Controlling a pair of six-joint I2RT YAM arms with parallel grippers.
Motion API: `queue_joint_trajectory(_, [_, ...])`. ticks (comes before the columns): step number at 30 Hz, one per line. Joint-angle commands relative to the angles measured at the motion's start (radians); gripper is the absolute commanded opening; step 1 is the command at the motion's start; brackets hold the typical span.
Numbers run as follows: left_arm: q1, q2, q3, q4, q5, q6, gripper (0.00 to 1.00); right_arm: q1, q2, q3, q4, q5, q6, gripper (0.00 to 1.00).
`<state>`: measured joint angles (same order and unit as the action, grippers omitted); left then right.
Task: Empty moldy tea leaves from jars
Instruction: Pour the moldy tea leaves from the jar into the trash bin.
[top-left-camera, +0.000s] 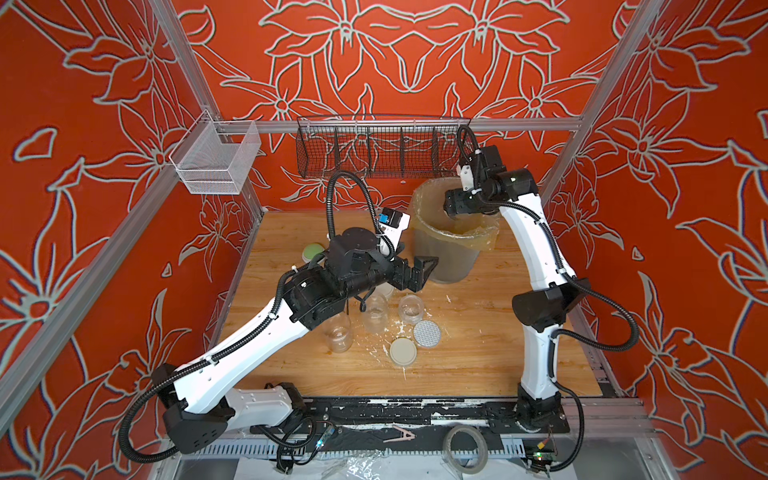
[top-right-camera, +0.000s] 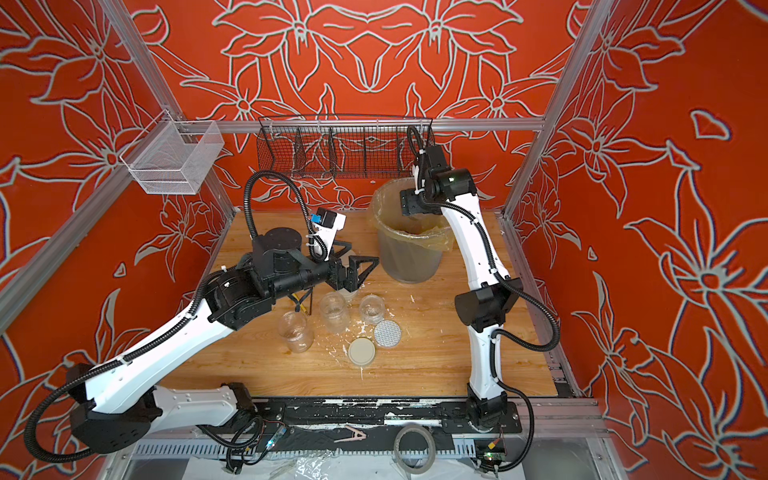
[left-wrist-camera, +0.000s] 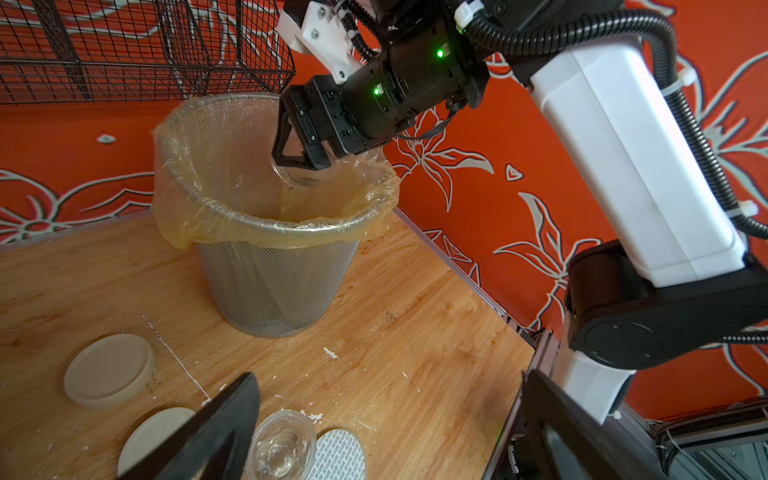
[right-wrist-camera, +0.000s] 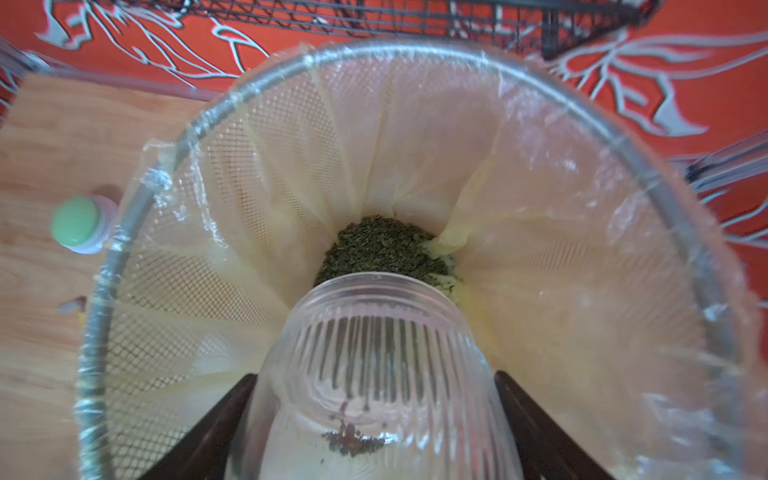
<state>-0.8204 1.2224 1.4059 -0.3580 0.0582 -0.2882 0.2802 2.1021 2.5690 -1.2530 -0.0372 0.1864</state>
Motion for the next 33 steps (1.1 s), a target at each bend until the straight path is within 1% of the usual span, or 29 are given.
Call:
queue_joint_trajectory(1, [-0.006, -0.007, 0.018, 0.021, 0.021, -0.006, 0.97, -0.008, 0.115, 0.225, -0.139, -0.04, 0.077, 0.23])
queue_joint_trajectory(2, [-0.006, -0.009, 0.017, 0.023, 0.021, -0.006, 0.97, -0.009, 0.172, 0.315, -0.219, -0.037, 0.07, 0.23])
queue_joint_trajectory(3, [-0.006, -0.009, 0.016, 0.024, 0.022, -0.005, 0.97, -0.009, 0.203, 0.356, -0.263, -0.041, 0.065, 0.23])
queue_joint_trajectory(4, [-0.006, -0.008, 0.016, 0.025, 0.021, -0.005, 0.97, -0.007, 0.208, 0.344, -0.28, -0.047, 0.061, 0.23])
queue_joint_trajectory(6, [-0.006, -0.005, 0.016, 0.025, 0.02, -0.005, 0.97, -0.003, 0.165, 0.215, -0.239, -0.045, 0.053, 0.23])
queue_joint_trajectory(8, [-0.006, -0.001, 0.017, 0.025, 0.019, -0.006, 0.97, 0.004, 0.118, 0.11, -0.181, -0.006, 0.049, 0.23])
queue_joint_trajectory(10, [-0.006, 0.005, 0.02, 0.024, 0.022, -0.009, 0.97, 0.004, 0.113, 0.117, -0.175, 0.025, 0.051, 0.23])
queue_joint_trajectory(14, [-0.006, 0.016, 0.028, 0.026, 0.027, -0.014, 0.97, 0.013, 0.154, 0.233, -0.225, 0.119, 0.044, 0.23])
queue_joint_trajectory(16, [-0.006, 0.019, 0.03, 0.029, 0.028, -0.016, 0.97, 0.019, 0.151, 0.232, -0.23, 0.159, 0.035, 0.23])
queue_joint_trajectory(18, [-0.006, 0.025, 0.034, 0.026, 0.028, -0.015, 0.97, 0.016, 0.131, 0.201, -0.211, 0.124, 0.038, 0.25])
queue_joint_trajectory(21, [-0.006, 0.031, 0.042, 0.016, 0.025, -0.012, 0.97, 0.008, 0.078, 0.151, -0.125, -0.019, 0.072, 0.26])
queue_joint_trajectory(22, [-0.006, 0.032, 0.043, 0.014, 0.025, -0.012, 0.97, 0.005, 0.059, 0.143, -0.091, -0.064, 0.09, 0.26])
queue_joint_trajectory(25, [-0.006, 0.027, 0.038, 0.016, 0.019, -0.006, 0.97, -0.021, -0.005, 0.123, -0.004, -0.137, 0.153, 0.26])
queue_joint_trajectory(27, [-0.006, 0.024, 0.034, 0.023, 0.012, 0.002, 0.97, -0.046, -0.071, 0.047, 0.09, -0.198, 0.21, 0.27])
queue_joint_trajectory(28, [-0.006, 0.023, 0.033, 0.026, 0.01, 0.007, 0.97, -0.054, -0.113, -0.013, 0.145, -0.21, 0.231, 0.27])
queue_joint_trajectory(30, [-0.006, 0.019, 0.033, 0.031, 0.009, 0.016, 0.97, -0.054, -0.181, -0.105, 0.229, -0.173, 0.23, 0.26])
queue_joint_trajectory(33, [-0.006, 0.013, 0.025, 0.05, 0.002, 0.041, 0.97, -0.054, -0.229, -0.163, 0.235, -0.124, 0.184, 0.26])
